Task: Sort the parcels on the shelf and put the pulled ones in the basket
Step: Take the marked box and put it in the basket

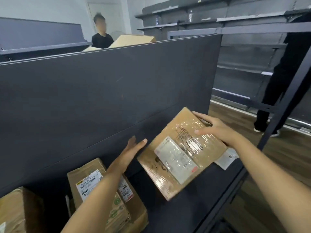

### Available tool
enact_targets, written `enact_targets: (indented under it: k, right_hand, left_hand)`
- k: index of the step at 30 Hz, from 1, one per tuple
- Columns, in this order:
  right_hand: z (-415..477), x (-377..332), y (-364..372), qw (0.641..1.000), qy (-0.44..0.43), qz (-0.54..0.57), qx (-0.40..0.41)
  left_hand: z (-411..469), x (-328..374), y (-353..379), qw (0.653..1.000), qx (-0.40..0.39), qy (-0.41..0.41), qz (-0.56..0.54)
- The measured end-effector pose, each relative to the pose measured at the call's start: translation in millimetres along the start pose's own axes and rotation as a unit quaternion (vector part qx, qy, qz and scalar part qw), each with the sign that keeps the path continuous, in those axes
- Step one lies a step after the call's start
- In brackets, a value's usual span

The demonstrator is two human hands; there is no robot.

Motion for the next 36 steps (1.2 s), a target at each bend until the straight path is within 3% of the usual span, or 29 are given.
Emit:
enact_targets:
  k: [3, 6, 8, 13, 16, 20, 26, 32, 36]
  right_hand:
    - [5.0, -18.1, 3.7, 0.991, -0.014, -0.102, -0.083]
    - [7.0, -16.0, 18.7, 0.988, -0.006, -0.076, -0.131]
    - [5.5, -15.8, 23.6, 0.989, -0.012, -0.062, -0.137]
    - [10.1, -18.0, 25.5, 0.989, -0.009, -0.067, -0.131]
    - [14.8, -18.7, 21.5, 0.999, -0.024, -0.013, -0.025]
    - [4.6, 4.5, 25.7, 0.986, -0.051, 0.108, 0.120]
    - [-25.4, 60.9, 88.1, 0.988, -0.057, 0.131, 0.063]
    - [-35.0, 73.9, 85.5, 0.986, 0.006, 0.158, -0.044]
    - [-34.4, 68.6, 76.1, 0.986, 0.024, 0.156, -0.045]
  left_hand:
    - [0.1, 19.9, -11.1, 0.995, -0.074, 0.028, 0.066]
    - [-11.6, 34.9, 2.5, 0.978, -0.181, 0.000, 0.101]
    - [-20.7, 38.6, 14.8, 0.974, -0.204, -0.010, 0.096]
    - [-25.4, 33.2, 20.5, 0.984, -0.174, 0.005, 0.022]
    - [-18.3, 29.9, 17.6, 0.987, -0.150, 0.051, -0.035]
    - [-9.2, 27.5, 15.9, 0.982, -0.089, 0.072, -0.150]
    - [6.7, 14.0, 21.5, 0.964, -0.031, 0.060, -0.257]
    - [9.1, -7.6, 23.3, 0.956, -0.013, 0.021, -0.294]
    - [5.5, -20.7, 28.8, 0.954, -0.006, -0.028, -0.298]
Point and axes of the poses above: each hand's wrist, its own z-axis towards the middle knuckle, its own y-axis out of the palm, x = y × z, the point moved 1 cm from there along z, towards the middle knuckle, and after that the axes turned 7 degrees about x, right-handed, at the moved point
